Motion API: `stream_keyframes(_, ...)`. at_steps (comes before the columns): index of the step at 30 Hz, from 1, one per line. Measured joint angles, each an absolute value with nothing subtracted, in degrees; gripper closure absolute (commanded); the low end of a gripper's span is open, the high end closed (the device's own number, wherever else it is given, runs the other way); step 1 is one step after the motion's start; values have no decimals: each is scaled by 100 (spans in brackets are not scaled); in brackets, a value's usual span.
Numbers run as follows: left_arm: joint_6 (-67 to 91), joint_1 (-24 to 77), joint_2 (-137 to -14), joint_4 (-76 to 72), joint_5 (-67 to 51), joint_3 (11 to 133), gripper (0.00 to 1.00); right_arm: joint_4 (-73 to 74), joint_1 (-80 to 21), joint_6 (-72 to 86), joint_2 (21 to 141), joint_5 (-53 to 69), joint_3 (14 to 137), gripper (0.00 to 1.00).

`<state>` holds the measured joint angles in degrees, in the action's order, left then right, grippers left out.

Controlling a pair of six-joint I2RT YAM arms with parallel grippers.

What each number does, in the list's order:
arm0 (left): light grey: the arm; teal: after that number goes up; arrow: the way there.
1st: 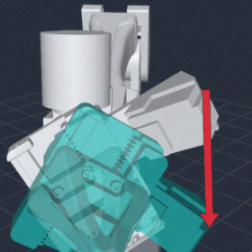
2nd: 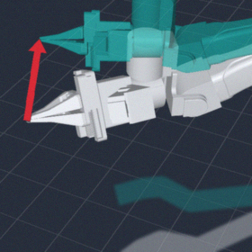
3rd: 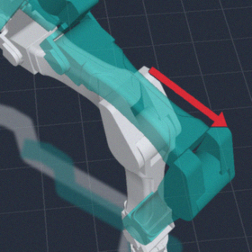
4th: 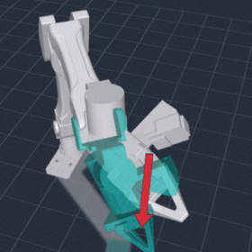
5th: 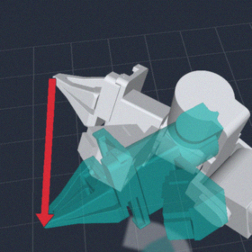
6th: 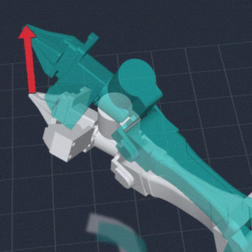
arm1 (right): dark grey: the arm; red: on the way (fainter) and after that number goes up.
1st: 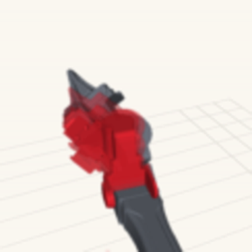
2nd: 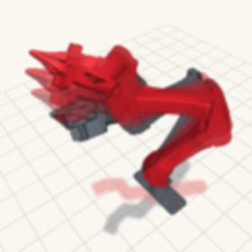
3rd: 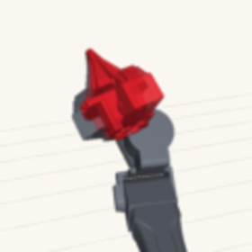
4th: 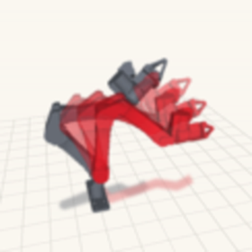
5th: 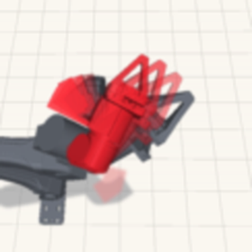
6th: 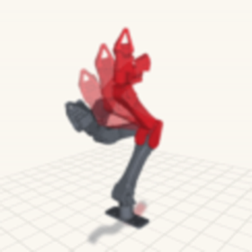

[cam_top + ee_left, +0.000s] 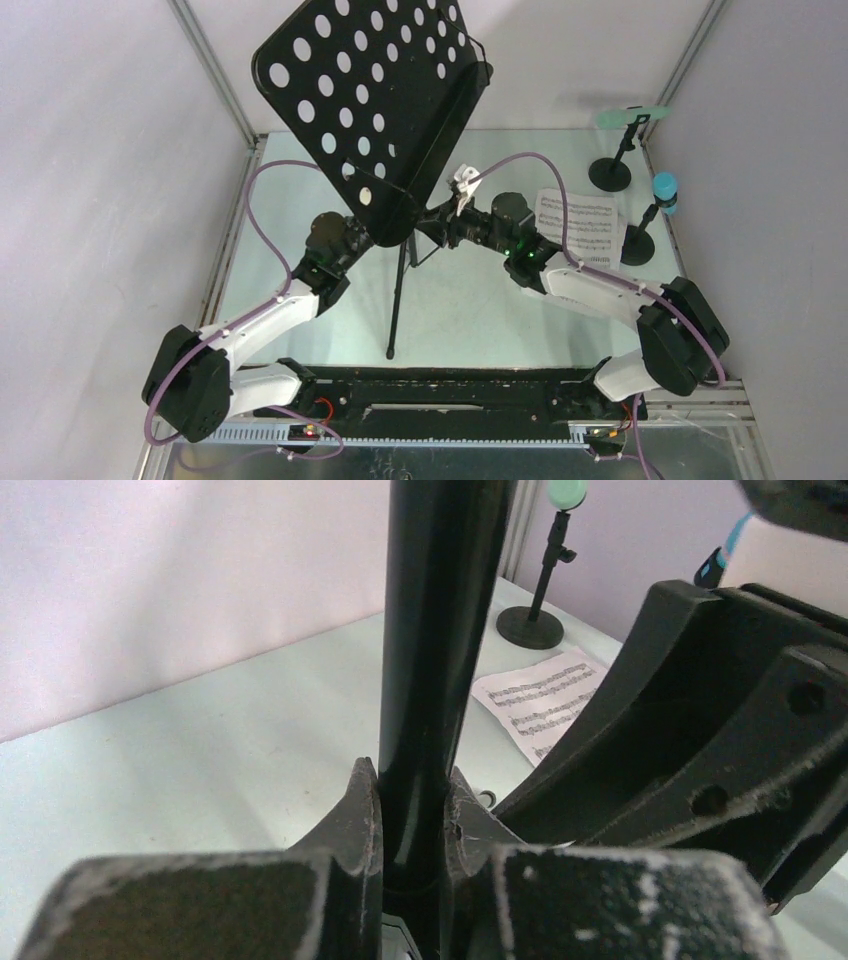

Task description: Pack up the instrument practice props

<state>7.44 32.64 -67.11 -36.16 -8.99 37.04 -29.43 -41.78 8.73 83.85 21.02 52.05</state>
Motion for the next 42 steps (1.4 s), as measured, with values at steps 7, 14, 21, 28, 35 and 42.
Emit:
stream_keyframes(7, 746, 3267, -6748, -3673, -1037, 3708, 100, -2456, -4622, -1758, 8084, 1376, 5205, 100)
stream_keyframes(14, 749, 3267, -6751, -3675, -1052, 3708, 100, -2255, -5253, -4115, 8034, 172, 5205, 100)
stream_keyframes(21, 751, 3267, -6751, -3675, -1160, 3710, 100, -2095, -5732, -6276, 8058, -762, 5203, 85)
stream_keyframes(28, 749, 3273, -6775, -3640, -1245, 3743, 100, -2250, -5911, -6442, 8040, -1162, 5137, 34)
stream_keyframes(35, 746, 3273, -6783, -3564, -1256, 3787, 100, -2773, -6023, -4180, 6602, -1140, 4978, 17)
stream_keyframes(42, 744, 3273, -6783, -3481, -1258, 3828, 100, -2978, -5507, -530, 5695, -1135, 4239, 25)
